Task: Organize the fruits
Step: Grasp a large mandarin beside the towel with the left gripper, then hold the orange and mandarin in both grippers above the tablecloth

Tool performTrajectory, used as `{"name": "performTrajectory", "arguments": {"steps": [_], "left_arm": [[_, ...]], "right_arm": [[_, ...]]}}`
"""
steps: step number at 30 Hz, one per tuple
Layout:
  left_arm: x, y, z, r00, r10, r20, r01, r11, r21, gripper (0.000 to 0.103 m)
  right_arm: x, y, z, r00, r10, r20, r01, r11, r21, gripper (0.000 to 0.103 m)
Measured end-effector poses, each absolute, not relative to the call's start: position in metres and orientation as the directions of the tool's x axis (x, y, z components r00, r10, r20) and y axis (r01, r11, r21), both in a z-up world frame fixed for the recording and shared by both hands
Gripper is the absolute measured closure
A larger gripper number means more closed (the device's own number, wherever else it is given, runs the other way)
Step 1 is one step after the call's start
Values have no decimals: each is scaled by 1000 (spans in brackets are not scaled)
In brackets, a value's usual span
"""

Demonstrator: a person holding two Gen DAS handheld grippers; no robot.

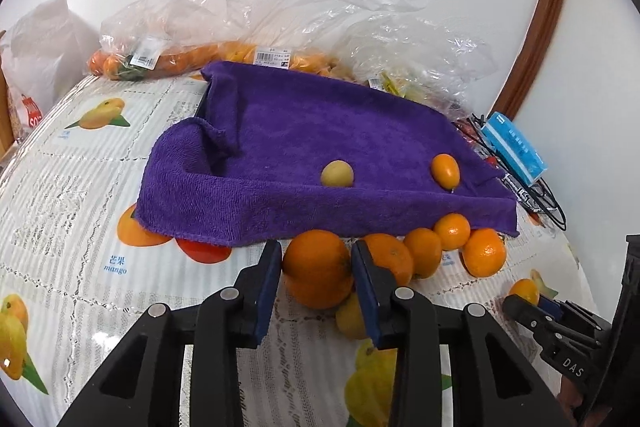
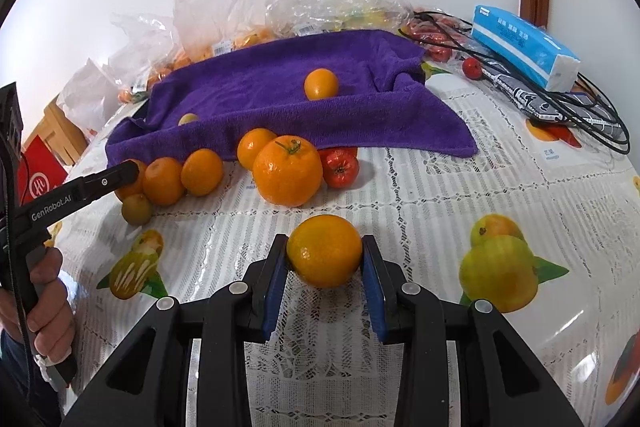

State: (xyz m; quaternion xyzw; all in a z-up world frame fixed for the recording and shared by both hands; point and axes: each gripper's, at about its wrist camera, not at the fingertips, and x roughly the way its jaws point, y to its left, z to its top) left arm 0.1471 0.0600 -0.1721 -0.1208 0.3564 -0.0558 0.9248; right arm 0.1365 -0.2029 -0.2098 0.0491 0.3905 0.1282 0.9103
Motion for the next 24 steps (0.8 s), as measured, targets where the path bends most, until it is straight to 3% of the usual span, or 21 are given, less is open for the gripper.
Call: {"name": "performTrajectory", "arguments": {"steps": [11,24], "left_arm": [[157,62,-180,695,-203,-690,5,961,-277,64],[149,64,-175,731,-226,-644,26,952,-305,68]], "right_arm": [[137,-203,-210,664,252,-704,-175,968,181,67],[135,-208,-209,675,275,-685,-175,961,213,67]]}}
